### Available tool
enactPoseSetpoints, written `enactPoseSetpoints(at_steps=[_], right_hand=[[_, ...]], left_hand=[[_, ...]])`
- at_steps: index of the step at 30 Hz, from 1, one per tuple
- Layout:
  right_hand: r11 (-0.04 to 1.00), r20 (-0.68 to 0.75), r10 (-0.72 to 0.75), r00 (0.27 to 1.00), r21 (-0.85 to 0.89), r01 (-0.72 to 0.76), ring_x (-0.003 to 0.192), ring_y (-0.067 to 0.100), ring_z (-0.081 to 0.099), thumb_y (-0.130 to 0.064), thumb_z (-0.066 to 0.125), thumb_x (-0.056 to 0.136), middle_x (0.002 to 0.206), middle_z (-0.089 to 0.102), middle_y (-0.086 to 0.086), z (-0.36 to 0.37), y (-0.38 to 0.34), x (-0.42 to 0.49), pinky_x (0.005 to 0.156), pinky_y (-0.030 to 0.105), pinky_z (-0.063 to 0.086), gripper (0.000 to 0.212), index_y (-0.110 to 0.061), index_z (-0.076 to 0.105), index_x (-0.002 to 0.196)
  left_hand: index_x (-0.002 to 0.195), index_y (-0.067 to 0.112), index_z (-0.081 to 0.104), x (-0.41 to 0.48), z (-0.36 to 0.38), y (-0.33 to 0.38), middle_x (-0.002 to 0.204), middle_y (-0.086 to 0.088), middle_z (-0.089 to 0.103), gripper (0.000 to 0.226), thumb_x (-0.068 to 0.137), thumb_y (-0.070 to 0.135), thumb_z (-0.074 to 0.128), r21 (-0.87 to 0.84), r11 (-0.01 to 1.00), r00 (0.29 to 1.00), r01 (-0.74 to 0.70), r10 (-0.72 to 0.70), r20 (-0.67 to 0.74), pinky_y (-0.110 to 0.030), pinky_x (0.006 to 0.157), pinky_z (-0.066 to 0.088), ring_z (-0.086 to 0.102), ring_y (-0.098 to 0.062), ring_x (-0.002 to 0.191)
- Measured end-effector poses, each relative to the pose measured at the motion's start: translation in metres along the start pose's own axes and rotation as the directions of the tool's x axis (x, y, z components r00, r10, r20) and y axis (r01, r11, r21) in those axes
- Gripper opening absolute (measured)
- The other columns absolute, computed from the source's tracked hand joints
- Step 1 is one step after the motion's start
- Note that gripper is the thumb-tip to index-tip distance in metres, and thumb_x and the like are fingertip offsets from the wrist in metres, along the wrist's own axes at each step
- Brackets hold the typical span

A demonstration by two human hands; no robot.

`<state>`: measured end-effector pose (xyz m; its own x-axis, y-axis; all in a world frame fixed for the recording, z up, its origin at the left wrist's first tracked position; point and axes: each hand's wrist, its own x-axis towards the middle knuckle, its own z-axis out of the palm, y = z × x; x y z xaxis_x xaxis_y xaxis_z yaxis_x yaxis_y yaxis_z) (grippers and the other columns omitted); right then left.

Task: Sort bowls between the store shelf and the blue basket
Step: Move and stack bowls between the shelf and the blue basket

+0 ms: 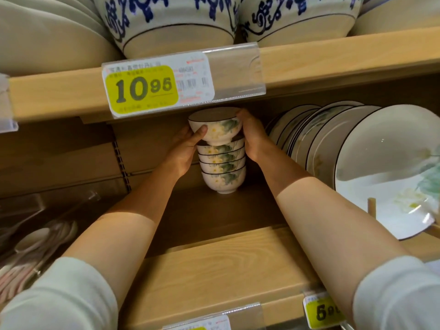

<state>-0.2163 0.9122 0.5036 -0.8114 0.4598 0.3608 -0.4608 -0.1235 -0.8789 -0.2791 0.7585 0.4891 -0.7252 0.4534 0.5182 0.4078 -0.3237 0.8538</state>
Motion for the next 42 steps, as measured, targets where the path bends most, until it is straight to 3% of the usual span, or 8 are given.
enactPoseSetpoints(at_steps=[6,9,13,20,24,30,36,42], right_hand=[[1.000,-0.038,-0.010,0.999,0.004,0.010,0.100,0.031,0.067,-0.035,0.045,0.095,0.106,0.072,0.015,0.005,0.005,0.017,0.091,0.043,0.052,0.030,-0.016,0.069,0.096],[0.999,-0.028,-0.018,0.999,-0.037,0.017,0.100,0.030,0.066,-0.036,0.039,0.098,0.108,0.070,0.015,0.005,0.012,0.023,0.091,0.041,0.051,0.033,-0.019,0.067,0.093],[0.995,-0.027,0.020,0.999,-0.099,-0.022,0.100,0.032,0.066,-0.037,0.035,0.099,0.108,0.070,0.018,0.005,0.022,0.028,0.087,0.038,0.052,0.042,-0.011,0.067,0.105],[0.984,-0.071,0.018,0.997,-0.175,-0.031,0.104,0.033,0.063,-0.035,0.033,0.099,0.114,0.067,0.017,0.007,0.039,0.036,0.097,0.045,0.049,0.045,-0.007,0.065,0.116],[0.976,-0.099,-0.005,0.995,-0.215,-0.017,0.104,0.032,0.062,-0.037,0.036,0.098,0.113,0.067,0.016,0.008,0.045,0.038,0.097,0.047,0.048,0.043,-0.009,0.065,0.113],[0.950,-0.124,-0.052,0.991,-0.311,0.011,0.118,0.030,0.054,-0.047,0.034,0.099,0.131,0.058,0.012,0.009,0.050,0.039,0.104,0.043,0.041,0.050,-0.014,0.056,0.130],[0.946,-0.131,-0.066,0.989,-0.324,0.020,0.098,0.025,0.054,-0.037,0.032,0.099,0.104,0.057,0.006,0.005,0.056,0.040,0.083,0.032,0.039,0.029,-0.019,0.055,0.101],[0.949,-0.167,-0.070,0.984,-0.316,0.014,0.112,0.029,0.053,-0.037,0.031,0.100,0.121,0.057,0.012,0.007,0.059,0.040,0.086,0.031,0.036,0.043,-0.010,0.052,0.126]], left_hand=[[0.142,0.012,0.044,0.021,-0.001,-0.004,0.138,-0.006,0.056,0.049,0.095,0.015,0.058,0.072,0.997,0.999,-0.032,0.032,0.007,-0.028,0.103,0.043,0.054,-0.015,0.124],[0.142,0.014,0.044,0.027,-0.004,-0.011,0.137,-0.003,0.057,0.050,0.095,0.021,0.059,0.106,0.994,1.000,-0.013,0.013,0.005,-0.024,0.094,0.046,0.056,-0.011,0.120],[0.141,0.015,0.045,0.034,-0.009,-0.022,0.133,-0.001,0.060,0.049,0.095,0.027,0.058,0.141,0.990,1.000,0.022,-0.024,0.009,-0.017,0.078,0.050,0.058,-0.007,0.115],[0.138,0.020,0.049,0.039,-0.017,-0.038,0.124,0.003,0.065,0.047,0.094,0.033,0.059,0.147,0.985,0.995,0.094,-0.096,0.004,-0.029,0.077,0.051,0.064,-0.007,0.104],[0.136,0.017,0.051,0.041,-0.020,-0.051,0.127,-0.004,0.064,0.046,0.094,0.033,0.059,0.127,0.982,0.991,0.137,-0.136,-0.020,-0.032,0.081,0.050,0.063,-0.017,0.110],[0.125,0.016,0.057,0.042,-0.018,-0.057,0.112,0.002,0.072,0.033,0.095,0.028,0.059,0.042,0.990,0.991,0.137,-0.137,-0.008,-0.020,0.073,0.055,0.069,-0.010,0.100],[0.119,0.017,0.059,0.039,-0.018,-0.059,0.105,0.005,0.074,0.027,0.095,0.029,0.058,0.062,0.987,0.988,0.150,-0.151,0.011,-0.017,0.072,0.055,0.070,-0.008,0.098],[0.121,0.016,0.058,0.036,-0.018,-0.062,0.114,0.001,0.070,0.029,0.094,0.028,0.058,0.045,0.988,0.989,0.150,-0.150,0.012,-0.021,0.080,0.053,0.067,-0.010,0.104]])
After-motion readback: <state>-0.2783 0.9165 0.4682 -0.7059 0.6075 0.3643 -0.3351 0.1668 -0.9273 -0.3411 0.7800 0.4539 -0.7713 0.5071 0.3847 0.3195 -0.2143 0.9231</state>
